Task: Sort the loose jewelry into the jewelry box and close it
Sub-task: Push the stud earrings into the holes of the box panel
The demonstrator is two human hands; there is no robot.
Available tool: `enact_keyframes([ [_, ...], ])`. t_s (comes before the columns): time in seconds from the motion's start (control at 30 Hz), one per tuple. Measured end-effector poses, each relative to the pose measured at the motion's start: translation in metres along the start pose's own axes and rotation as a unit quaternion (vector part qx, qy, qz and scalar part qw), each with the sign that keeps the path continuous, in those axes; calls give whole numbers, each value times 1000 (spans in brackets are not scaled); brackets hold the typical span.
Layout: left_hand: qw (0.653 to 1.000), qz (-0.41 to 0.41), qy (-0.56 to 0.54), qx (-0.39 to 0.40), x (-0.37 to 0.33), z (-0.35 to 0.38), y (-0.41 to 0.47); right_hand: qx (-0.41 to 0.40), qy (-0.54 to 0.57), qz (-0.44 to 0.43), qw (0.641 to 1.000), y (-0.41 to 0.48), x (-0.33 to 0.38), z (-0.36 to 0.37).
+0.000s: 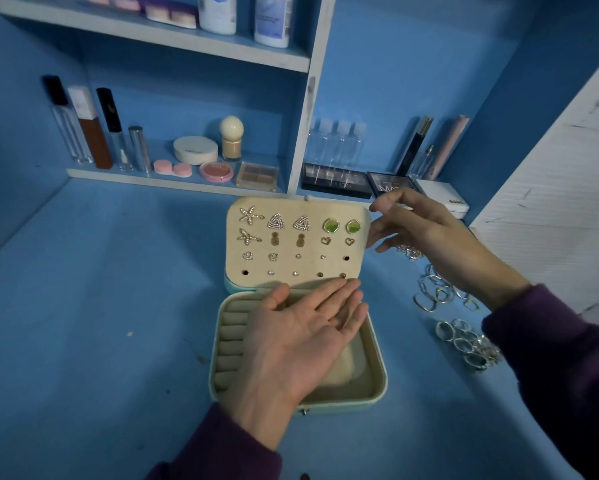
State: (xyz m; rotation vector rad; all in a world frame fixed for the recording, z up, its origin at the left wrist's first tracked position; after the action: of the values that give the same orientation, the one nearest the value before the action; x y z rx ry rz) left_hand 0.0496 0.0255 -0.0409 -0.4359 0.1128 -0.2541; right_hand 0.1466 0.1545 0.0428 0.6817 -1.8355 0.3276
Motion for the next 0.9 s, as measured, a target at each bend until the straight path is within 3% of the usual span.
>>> enact_keyframes([
  [0.23,1000,8,-19,-6,0,1,-3,38,-113,-76,990,-13,19,5],
  [0.43,999,24,-43,3,7,1,-9,121,-151,-80,978,-32,32,2],
  [0.53,998,22,-54,5,12,-1,-10,198,-175,-52,963,-42,31,1],
  [0.63,998,29,-57,2,16,-3,-11,269,-122,4,955,-48,29,0],
  [0.77,998,22,-51,-9,18,-6,-11,154,-140,26,978,-27,9,-17],
  [0.9,998,24,-47,-17,19,-7,-11,57,-356,2,933,0,-33,-31],
])
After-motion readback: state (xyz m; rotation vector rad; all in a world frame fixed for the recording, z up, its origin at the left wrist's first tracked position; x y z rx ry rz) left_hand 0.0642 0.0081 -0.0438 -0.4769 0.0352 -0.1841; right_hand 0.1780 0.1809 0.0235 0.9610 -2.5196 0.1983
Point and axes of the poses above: each hand's wrist, its own y-axis towards the middle knuckle, its own z-axis out of the palm, x = y × z, the point moved 5 cm from there along y, towards the middle knuckle, and after that the axes turned 3 degrees about -z, right-handed, at the moved point
